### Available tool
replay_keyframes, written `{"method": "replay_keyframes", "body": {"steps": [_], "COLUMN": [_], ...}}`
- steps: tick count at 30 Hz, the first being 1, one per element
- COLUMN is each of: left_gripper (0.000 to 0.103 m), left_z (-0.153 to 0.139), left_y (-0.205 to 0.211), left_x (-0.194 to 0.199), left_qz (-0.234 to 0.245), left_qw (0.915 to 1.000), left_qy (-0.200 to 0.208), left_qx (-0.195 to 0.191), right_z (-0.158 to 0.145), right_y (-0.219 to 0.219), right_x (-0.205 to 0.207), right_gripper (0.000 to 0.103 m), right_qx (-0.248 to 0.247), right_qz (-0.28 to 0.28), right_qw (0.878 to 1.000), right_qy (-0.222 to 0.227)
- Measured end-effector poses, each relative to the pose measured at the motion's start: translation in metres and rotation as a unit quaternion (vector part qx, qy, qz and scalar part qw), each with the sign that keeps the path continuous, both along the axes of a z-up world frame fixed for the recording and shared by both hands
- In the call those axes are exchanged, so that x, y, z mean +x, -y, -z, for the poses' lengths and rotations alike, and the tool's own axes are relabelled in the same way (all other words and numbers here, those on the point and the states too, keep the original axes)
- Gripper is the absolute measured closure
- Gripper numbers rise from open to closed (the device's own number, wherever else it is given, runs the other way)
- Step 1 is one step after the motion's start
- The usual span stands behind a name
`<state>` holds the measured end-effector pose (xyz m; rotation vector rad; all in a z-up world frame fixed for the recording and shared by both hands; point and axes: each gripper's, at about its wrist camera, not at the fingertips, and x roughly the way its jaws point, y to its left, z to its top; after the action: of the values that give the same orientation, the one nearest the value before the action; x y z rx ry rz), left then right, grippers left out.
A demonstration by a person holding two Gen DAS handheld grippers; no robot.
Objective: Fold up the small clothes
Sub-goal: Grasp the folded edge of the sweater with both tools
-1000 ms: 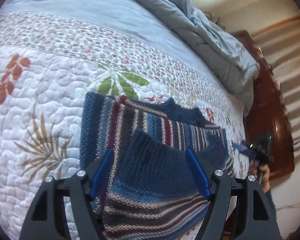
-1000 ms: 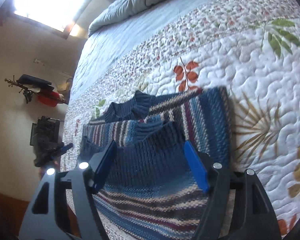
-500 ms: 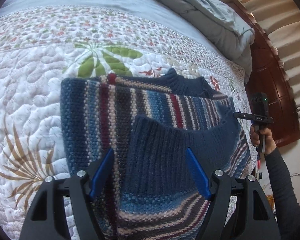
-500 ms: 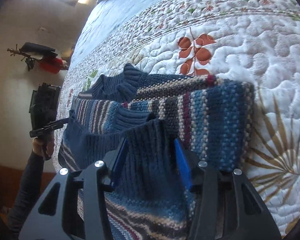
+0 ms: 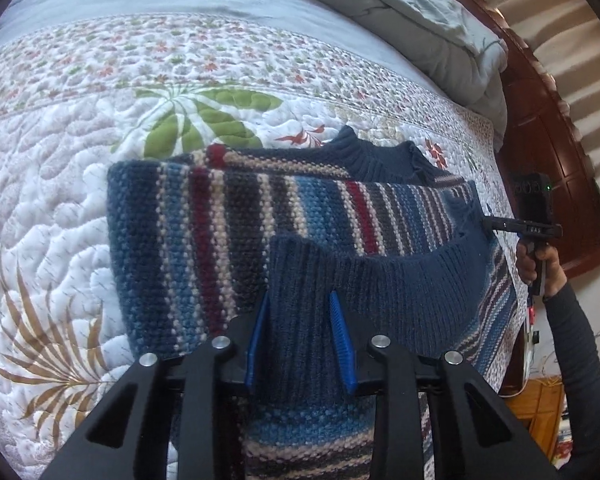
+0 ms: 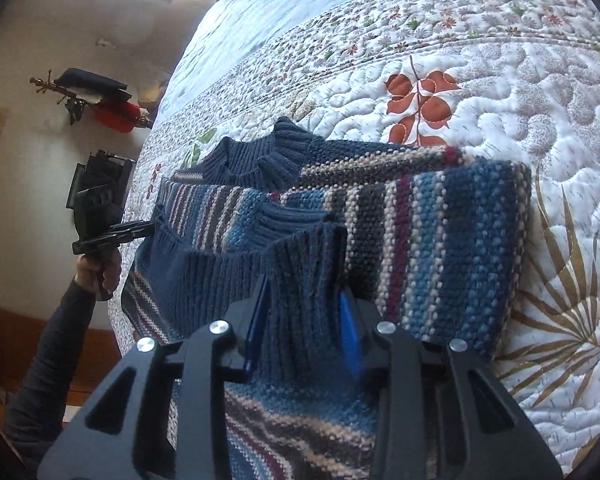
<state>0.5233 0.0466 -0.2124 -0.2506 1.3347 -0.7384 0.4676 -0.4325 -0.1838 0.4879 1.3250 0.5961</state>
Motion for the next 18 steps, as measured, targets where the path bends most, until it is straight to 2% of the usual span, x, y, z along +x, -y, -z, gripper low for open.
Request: {"method": "replay_keyframes", "body": {"steps": [2, 3, 4, 6, 11, 18], "left_gripper": [0.072, 0.079, 0.087, 0.093, 0.095, 0.095], "left_z": [0.001, -0.001, -0.002, -0.006, -0.022, -0.074], "left_y": [0.0, 0.0, 0.001, 0.0, 0.0, -0.015], "left_x": [-0.001, -0.004, -0.006, -0.011, -0.022, -0.034], "left_qz": [-0.008, -0.007, -0.006, -0.013, -0.02, -0.044], "left_qw": [0.9999, 0.9999, 0.9999, 0.9996, 0.9983, 0.992], "left_qy": [-0.002, 0.004, 0.011, 0.024, 0.054, 0.109], "left_qx": [-0.013, -0.01, -0.005, -0.005, -0.009, -0.047], "right_z": [-0.001, -0.003, -0.005, -0.012, -0.034, -0.09], "right_y": [0.001, 0.001, 0.003, 0.007, 0.008, -0.003], "right_x": [-0.001, -0.003, -0.005, -0.011, -0.026, -0.039], "right_gripper": [0.08, 0.091, 0.092, 0.093, 0.093, 0.095], "right_qx": [-0.005, -0.012, -0.016, -0.015, -0.025, -0.052], "right_qz": [0.002, 0.002, 0.002, 0.01, 0.023, 0.025], "right_qw": [1.0, 1.0, 1.0, 1.0, 0.998, 0.994], "right_qy": [0.004, 0.01, 0.014, 0.025, 0.049, 0.097]}}
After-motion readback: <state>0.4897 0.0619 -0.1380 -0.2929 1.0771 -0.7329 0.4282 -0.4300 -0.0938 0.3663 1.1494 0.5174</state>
